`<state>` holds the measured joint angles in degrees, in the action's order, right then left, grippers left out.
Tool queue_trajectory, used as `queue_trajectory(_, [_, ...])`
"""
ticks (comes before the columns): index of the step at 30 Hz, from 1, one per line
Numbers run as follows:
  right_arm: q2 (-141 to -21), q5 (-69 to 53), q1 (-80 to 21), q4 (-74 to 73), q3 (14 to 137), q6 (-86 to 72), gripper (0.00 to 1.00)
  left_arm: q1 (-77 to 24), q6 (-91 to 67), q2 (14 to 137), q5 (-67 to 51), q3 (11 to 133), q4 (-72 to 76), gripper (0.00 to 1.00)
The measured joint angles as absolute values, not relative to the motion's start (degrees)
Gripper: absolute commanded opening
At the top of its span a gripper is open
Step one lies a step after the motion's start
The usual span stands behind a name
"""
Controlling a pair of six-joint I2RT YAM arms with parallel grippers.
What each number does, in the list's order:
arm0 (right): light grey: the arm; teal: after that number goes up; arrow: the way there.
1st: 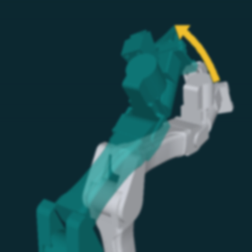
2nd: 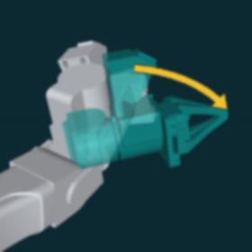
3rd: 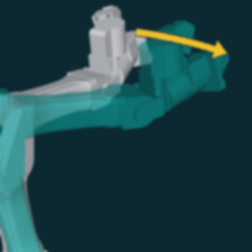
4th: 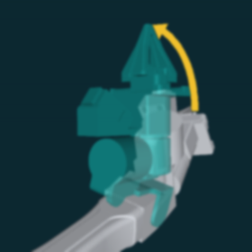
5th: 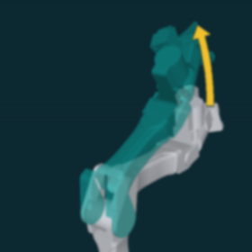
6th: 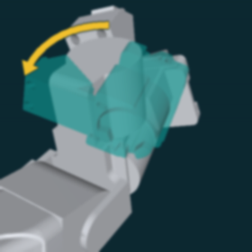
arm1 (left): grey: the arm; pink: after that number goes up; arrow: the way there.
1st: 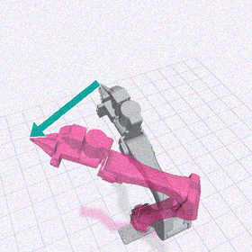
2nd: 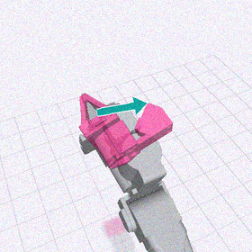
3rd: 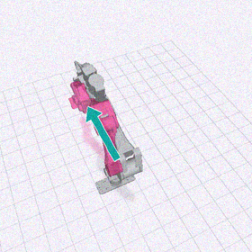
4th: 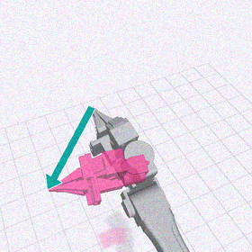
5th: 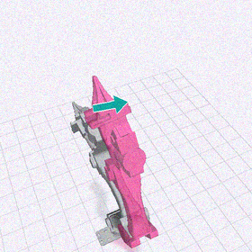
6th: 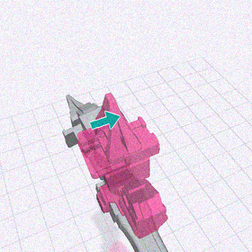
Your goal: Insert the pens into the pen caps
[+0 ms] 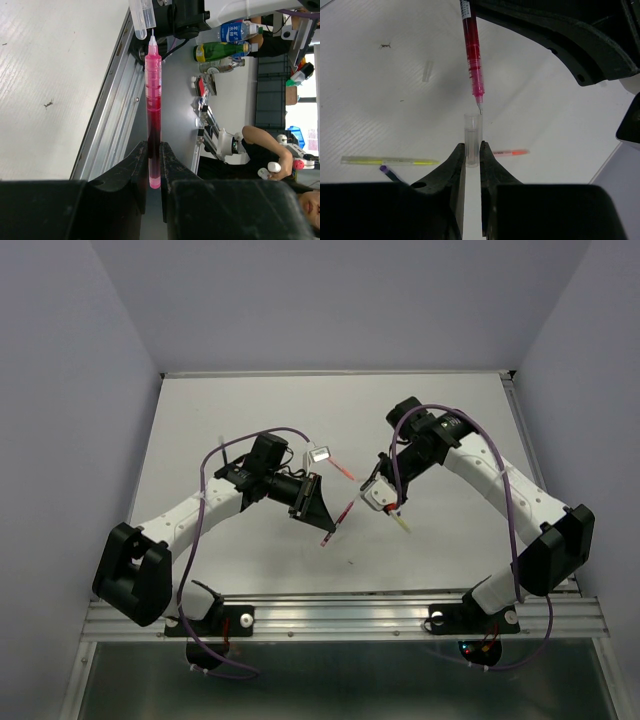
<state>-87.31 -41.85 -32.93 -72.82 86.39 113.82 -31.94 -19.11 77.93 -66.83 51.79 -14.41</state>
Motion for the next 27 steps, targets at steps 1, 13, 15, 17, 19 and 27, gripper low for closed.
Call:
queue_trajectory(1, [-87.3,-41.9,-33.0,-72.8,86.4,113.8,0.01,-31.9,-19.1,77.9,-66.8,51.8,-14.4,0.0])
queue_trajectory(13, [-87.3,-42.5,-33.1,-71.2,86.4,113.8,0.01,-31.9,-19.1,77.9,-66.8,51.8,-14.6,0.0])
queue_trajectory(15, [-87.3,-42.5,-33.1,-70.9,86.4,113.8,0.02,-31.9,-19.1,77.9,-66.8,51.8,-14.6,0.0])
queue_trajectory(17, [-87.3,-42.5,-33.3,-70.9,86.4,113.8,0.01,-31.9,-19.1,77.9,-66.8,51.8,-14.8,0.0])
queue_trajectory(19, [-87.3,-42.5,-33.5,-70.9,86.4,113.8,0.01,-31.9,-19.1,77.9,-66.8,51.9,-14.9,0.0])
queue_trajectory(27, [-86.9,-41.7,-33.9,-71.7,86.4,113.8,0.02,-31.9,-19.1,78.9,-66.6,53.1,-15.2,0.0])
